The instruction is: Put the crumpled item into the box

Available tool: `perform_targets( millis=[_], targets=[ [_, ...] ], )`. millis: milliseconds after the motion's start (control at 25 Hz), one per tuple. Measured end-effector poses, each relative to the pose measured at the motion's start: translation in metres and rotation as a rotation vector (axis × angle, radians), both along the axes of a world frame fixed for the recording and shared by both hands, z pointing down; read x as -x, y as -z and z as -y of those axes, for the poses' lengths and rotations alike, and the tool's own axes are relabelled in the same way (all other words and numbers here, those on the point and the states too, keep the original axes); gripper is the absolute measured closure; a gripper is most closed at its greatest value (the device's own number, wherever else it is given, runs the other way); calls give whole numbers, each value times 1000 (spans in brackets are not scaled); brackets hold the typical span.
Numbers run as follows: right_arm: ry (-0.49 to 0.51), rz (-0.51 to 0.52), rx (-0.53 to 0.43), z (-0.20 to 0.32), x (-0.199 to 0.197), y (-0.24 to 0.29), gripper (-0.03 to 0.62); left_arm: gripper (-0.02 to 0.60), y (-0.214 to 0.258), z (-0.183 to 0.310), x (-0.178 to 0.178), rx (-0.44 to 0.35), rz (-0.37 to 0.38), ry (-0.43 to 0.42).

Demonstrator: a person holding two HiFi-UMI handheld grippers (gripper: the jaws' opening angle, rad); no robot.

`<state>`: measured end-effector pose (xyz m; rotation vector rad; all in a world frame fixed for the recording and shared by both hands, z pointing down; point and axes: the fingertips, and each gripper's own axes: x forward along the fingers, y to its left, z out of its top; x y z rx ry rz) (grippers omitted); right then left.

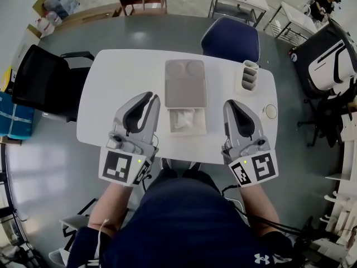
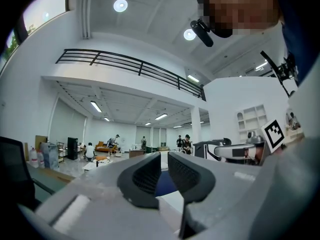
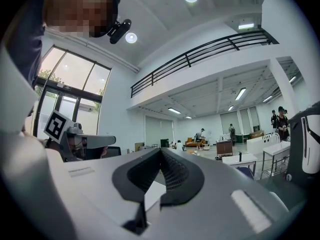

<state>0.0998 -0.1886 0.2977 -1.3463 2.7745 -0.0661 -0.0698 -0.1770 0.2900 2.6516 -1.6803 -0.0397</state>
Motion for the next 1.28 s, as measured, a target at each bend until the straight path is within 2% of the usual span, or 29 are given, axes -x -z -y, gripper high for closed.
perform_targets(
  millis=[1280],
  targets=[
    [-8, 5, 39, 8, 6, -17, 592, 534, -20, 11, -3, 40, 5, -19]
  ],
)
